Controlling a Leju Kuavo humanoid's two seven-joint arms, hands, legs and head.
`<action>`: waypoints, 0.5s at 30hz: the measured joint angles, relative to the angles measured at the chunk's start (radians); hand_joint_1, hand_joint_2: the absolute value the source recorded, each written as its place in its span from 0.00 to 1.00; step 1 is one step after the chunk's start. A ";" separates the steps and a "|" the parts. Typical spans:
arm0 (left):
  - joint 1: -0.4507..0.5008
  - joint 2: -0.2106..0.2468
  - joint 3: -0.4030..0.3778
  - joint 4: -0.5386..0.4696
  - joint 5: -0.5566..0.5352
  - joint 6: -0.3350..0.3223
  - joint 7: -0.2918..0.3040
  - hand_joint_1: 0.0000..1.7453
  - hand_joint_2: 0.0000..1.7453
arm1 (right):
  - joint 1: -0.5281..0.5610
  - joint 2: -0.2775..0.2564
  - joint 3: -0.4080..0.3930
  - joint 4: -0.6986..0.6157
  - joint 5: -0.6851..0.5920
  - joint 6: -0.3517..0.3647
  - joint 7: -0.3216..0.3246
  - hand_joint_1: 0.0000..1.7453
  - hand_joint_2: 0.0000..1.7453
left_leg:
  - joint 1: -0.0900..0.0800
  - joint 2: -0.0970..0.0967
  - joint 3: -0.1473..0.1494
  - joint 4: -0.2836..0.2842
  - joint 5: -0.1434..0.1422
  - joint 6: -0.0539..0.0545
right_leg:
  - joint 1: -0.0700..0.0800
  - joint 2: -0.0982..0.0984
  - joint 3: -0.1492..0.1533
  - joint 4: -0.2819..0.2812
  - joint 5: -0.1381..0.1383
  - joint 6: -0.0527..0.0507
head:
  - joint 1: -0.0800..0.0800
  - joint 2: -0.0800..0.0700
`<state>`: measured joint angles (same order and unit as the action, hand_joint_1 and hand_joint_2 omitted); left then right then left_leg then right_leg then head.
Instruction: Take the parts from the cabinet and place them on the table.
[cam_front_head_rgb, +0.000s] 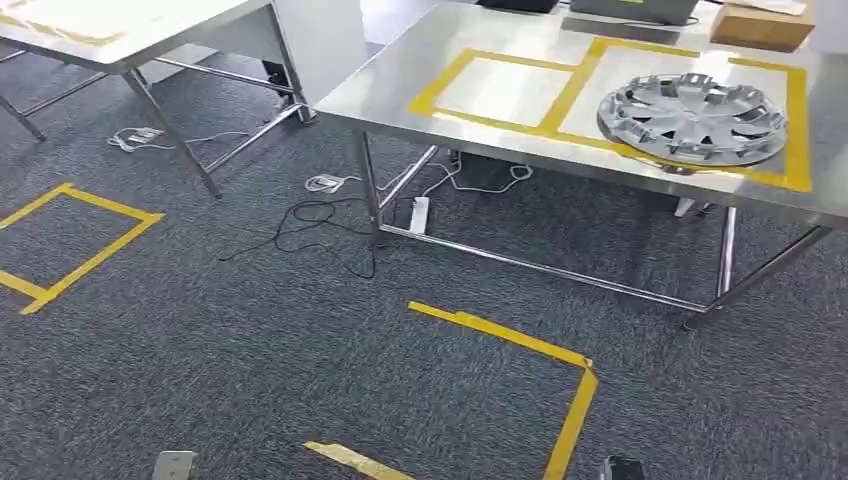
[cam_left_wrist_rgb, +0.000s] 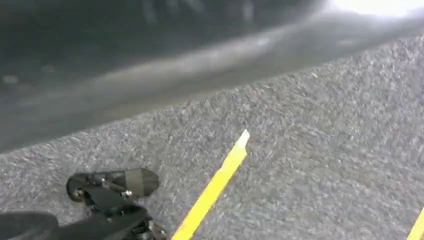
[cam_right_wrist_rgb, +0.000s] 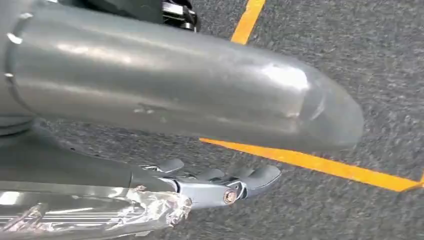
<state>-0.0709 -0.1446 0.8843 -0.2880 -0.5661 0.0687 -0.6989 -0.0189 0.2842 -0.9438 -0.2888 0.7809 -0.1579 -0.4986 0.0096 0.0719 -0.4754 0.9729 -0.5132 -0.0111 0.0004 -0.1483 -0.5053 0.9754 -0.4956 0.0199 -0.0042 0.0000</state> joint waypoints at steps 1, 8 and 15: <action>0.001 -0.008 0.000 0.000 0.000 0.007 0.000 0.00 0.00 | -0.001 -0.002 -0.002 -0.003 0.006 0.006 -0.001 0.00 0.00 | 0.000 -0.011 -0.007 -0.002 0.006 0.011 | -0.001 -0.012 0.000 0.000 0.004 0.007 | 0.004 0.000; -0.011 -0.068 0.002 -0.017 0.002 0.064 0.000 0.00 0.00 | 0.012 -0.038 -0.032 -0.017 0.009 0.036 0.002 0.00 0.00 | -0.016 -0.095 -0.057 -0.006 0.054 0.053 | -0.006 0.147 -0.146 0.319 -0.151 0.013 | 0.004 0.000; -0.026 -0.098 0.002 -0.018 0.011 0.076 0.000 0.00 0.00 | 0.010 -0.051 -0.067 -0.033 0.024 0.047 0.002 0.00 0.00 | -0.024 -0.177 -0.089 0.002 0.081 0.031 | -0.002 0.215 0.017 -0.003 -0.022 -0.016 | 0.005 0.000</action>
<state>-0.0968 -0.2422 0.8862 -0.3063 -0.5554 0.1446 -0.6985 -0.0091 0.2331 -1.0109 -0.3216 0.8053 -0.1110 -0.4963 -0.0146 -0.1054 -0.5644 0.9751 -0.4326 0.0197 -0.0019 0.0663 -0.4884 0.9723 -0.5178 0.0039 0.0004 0.0000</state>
